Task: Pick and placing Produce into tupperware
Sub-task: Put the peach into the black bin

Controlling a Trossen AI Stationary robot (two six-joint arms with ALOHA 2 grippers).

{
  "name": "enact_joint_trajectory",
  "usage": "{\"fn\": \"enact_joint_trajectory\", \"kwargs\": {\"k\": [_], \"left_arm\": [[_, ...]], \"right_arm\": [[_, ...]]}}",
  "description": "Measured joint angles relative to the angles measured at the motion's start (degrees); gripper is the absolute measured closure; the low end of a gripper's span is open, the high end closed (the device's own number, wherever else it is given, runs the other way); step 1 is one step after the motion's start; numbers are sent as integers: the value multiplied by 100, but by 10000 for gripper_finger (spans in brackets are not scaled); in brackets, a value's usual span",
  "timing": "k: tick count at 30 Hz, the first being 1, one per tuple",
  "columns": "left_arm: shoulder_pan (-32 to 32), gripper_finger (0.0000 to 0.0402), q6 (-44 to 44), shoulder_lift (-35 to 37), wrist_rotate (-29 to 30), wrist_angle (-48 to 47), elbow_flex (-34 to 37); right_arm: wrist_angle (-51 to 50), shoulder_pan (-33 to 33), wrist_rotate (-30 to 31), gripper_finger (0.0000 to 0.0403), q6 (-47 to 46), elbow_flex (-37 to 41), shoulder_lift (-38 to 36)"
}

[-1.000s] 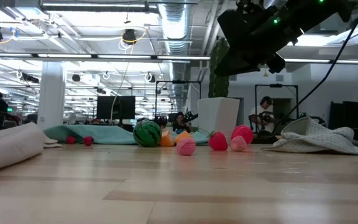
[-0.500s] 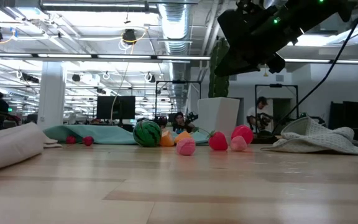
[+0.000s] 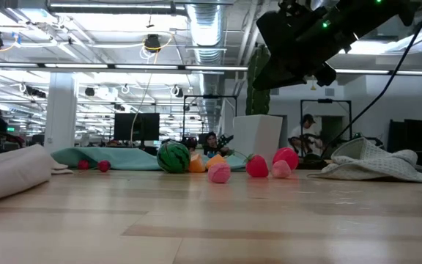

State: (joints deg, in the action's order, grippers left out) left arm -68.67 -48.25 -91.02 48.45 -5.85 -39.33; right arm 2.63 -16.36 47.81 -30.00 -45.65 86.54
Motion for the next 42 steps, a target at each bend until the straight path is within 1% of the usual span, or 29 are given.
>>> {"fn": "enact_joint_trajectory", "kwargs": {"k": [3,6,8,11,18,21,23,27,31,36,42], "left_arm": [[316,278,-45,0,57,100,0],[695,278,149,0,-215,443,0],[931,278,251,0,-275,691,0],[1281,278,872,0,-288,993,0],[2075,278,2270,0,-609,2359,0],[2464,278,2590,0,-1012,3059,0],[2753,278,2607,0,-1440,3437,0],[3299,278,2614,0,-2350,3761,0],[3722,278,2897,0,-3165,4193,-2],[4042,278,3140,0,-3567,4689,-2],[4188,278,3326,0,-3732,4860,-2]], "right_arm": [[0,0,0,335,0,0,0],[0,0,0,335,0,0,0],[0,1,0,335,0,0,0],[0,0,-1,335,1,0,0],[0,0,-1,335,0,0,0],[0,0,-1,335,1,0,0],[0,2,0,335,2,0,0],[0,0,-1,335,1,0,0],[0,0,0,335,1,0,0],[0,0,0,335,0,0,0],[0,0,-2,335,0,0,0]]}}
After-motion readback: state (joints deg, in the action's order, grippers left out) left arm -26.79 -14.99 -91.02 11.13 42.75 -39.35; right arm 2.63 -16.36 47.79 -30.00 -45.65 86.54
